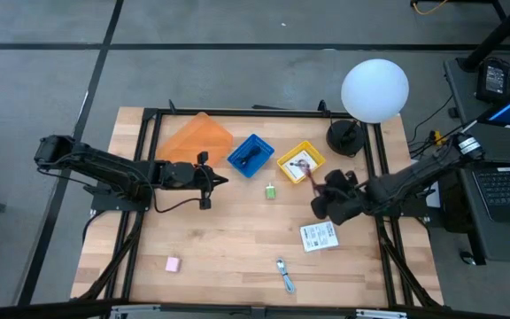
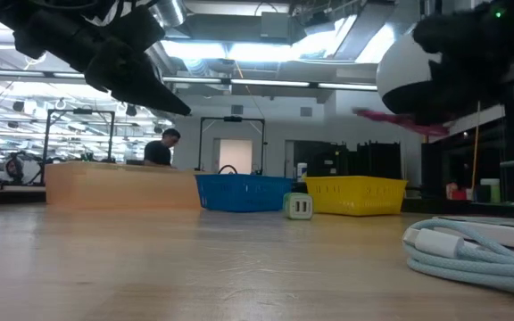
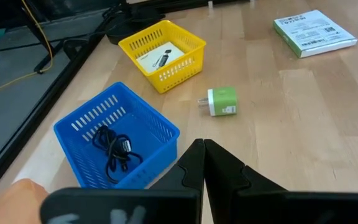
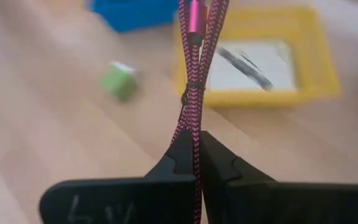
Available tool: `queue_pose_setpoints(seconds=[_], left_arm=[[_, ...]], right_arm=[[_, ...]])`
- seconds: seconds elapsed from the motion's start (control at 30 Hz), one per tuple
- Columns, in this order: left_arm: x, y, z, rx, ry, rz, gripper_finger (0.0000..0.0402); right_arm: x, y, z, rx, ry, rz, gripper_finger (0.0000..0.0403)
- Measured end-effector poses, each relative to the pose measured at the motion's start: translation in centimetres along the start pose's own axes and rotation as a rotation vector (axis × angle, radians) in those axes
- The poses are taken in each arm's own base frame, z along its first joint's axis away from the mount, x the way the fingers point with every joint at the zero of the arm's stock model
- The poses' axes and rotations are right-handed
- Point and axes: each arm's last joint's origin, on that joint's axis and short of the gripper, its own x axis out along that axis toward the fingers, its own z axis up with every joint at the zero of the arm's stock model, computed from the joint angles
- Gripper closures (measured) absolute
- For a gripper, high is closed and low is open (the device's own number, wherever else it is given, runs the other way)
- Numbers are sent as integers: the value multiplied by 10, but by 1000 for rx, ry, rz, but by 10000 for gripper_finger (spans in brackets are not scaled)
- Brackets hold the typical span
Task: Pick and place items into bin
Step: Put the pink charger cable into the orange bin
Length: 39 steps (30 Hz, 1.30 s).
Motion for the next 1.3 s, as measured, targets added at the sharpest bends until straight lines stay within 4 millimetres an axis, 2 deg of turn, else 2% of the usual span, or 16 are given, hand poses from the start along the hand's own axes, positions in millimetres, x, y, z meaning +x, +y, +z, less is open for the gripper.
queue_pose_setpoints(seconds=[0.3, 0.47, 0.63, 0.8, 0.97, 1.07, 1.3], left_arm=[[-17, -7, 10, 19, -87, -156, 398], [-30, -3, 13, 24, -113, -160, 398], [-39, 1, 18, 39, -166, -151, 398], [-38, 0, 22, 56, -324, -170, 398], [-36, 2, 11, 9, -419, -187, 398], [-35, 5, 7, -47, -419, -181, 398], [-35, 7, 7, -91, -415, -175, 398]], right_arm=[[14, 21, -5, -246, -214, 264, 403], [22, 22, -13, -344, -360, 438, 403], [23, 18, -12, -428, -533, 588, 403], [28, 11, -8, -444, -598, 568, 403], [29, 10, 4, -509, -668, 645, 403], [28, 10, 11, -549, -729, 689, 403], [36, 5, 20, -577, -761, 661, 403]])
